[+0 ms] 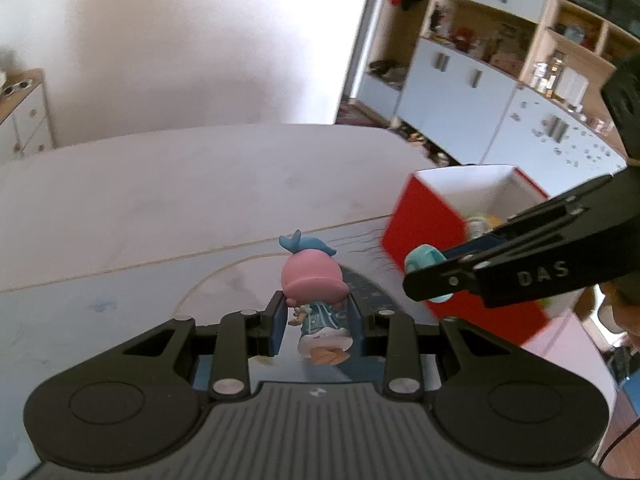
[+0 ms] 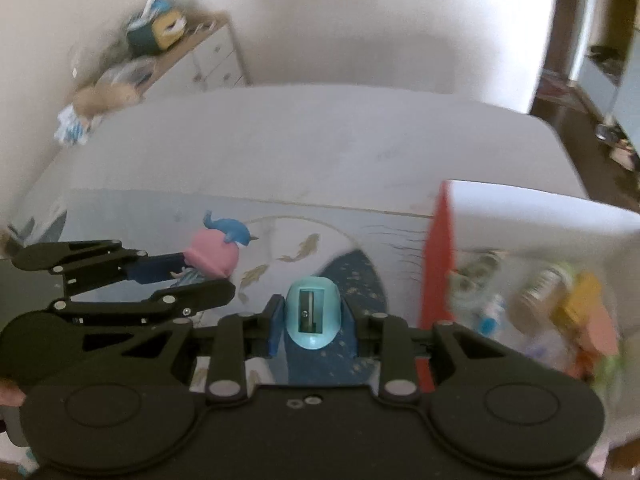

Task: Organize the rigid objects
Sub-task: 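Carry the doll figure and teal sharpener over the cardboard box, then lower both items into the box and open both grippers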

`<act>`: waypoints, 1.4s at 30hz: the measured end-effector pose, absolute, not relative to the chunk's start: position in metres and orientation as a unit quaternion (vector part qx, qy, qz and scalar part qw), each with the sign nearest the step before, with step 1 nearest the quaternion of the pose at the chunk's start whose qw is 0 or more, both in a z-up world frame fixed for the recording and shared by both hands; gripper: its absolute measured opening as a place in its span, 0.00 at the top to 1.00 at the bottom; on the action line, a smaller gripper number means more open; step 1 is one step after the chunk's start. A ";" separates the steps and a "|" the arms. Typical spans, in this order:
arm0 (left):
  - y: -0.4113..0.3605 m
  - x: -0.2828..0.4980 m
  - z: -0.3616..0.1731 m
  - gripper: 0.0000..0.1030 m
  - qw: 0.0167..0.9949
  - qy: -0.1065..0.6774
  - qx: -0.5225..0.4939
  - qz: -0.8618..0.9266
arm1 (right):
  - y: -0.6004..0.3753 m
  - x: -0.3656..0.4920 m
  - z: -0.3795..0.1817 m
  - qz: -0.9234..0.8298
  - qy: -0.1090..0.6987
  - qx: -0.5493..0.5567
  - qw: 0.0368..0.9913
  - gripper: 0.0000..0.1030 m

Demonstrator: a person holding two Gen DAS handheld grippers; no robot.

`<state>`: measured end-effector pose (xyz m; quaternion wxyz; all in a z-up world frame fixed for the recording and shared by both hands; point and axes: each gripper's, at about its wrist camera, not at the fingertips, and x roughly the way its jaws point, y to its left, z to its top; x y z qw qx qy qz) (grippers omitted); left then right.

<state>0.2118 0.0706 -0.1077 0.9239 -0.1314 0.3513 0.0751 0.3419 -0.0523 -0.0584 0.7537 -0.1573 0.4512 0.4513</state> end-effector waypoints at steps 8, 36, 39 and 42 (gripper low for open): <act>0.031 0.217 -0.067 0.69 0.939 0.328 -0.099 0.019 | -0.102 0.323 -0.034 0.401 0.419 -0.105 0.808 0.72; -0.073 0.367 -0.064 0.69 0.922 0.378 -0.014 -0.082 | -0.208 0.425 -0.076 0.237 0.401 -0.058 0.883 0.72; -0.077 0.383 -0.075 0.69 0.919 0.387 -0.005 -0.080 | -0.204 0.440 -0.087 0.233 0.406 -0.061 0.881 0.72; -0.080 0.400 -0.088 0.69 0.912 0.403 -0.002 -0.076 | -0.199 0.455 -0.100 0.230 0.419 -0.060 0.877 0.72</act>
